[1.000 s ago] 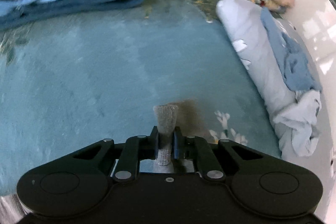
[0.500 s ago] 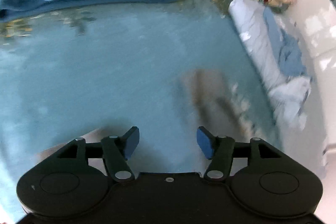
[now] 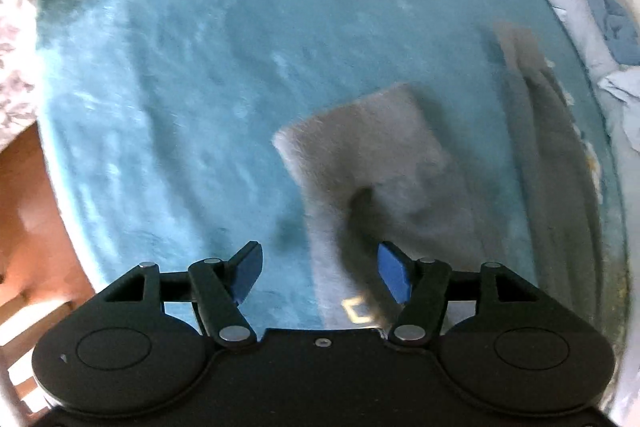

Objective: Fold clothes
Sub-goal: 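Hold the waistband with the right gripper while the left gripper grasps the cuff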

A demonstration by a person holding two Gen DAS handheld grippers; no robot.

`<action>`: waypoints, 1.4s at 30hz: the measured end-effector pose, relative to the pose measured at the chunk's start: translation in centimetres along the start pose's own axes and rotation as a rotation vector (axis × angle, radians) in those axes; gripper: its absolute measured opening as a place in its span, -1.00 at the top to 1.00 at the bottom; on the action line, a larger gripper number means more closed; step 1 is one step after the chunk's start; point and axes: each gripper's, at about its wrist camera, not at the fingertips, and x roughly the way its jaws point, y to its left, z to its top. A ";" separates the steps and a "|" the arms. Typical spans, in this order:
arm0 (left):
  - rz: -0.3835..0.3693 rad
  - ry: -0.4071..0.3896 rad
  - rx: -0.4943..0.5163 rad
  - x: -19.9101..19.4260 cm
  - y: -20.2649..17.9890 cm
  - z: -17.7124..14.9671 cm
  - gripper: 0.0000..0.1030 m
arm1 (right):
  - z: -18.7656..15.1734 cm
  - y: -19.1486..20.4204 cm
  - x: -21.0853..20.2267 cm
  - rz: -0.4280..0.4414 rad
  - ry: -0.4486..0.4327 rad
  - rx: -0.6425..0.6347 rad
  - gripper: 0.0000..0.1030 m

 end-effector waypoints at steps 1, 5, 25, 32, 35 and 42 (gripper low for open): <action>-0.007 0.002 0.009 0.3 -0.2 -0.1 -0.27 | 0.1 0.1 0.4 -0.001 0.004 0.013 0.02; -0.017 -0.015 -0.009 1.0 -0.6 0.0 -0.24 | 0.3 0.0 1.5 0.000 0.022 0.061 0.16; 0.040 -0.080 -0.068 -2.1 -2.0 1.0 0.93 | 1.5 0.9 -2.0 0.023 0.014 0.044 0.88; 0.062 -0.061 -0.113 -3.9 -8.9 4.9 0.92 | 4.1 7.6 -3.0 0.150 0.009 -0.023 0.88; 0.063 -0.063 -0.065 -4.4 -13.7 7.3 0.91 | 5.3 10.4 -3.4 0.205 0.007 -0.051 0.87; 0.024 -0.020 -0.036 0.1 -22.9 12.0 0.89 | 8.0 17.0 0.3 0.242 0.010 -0.101 0.87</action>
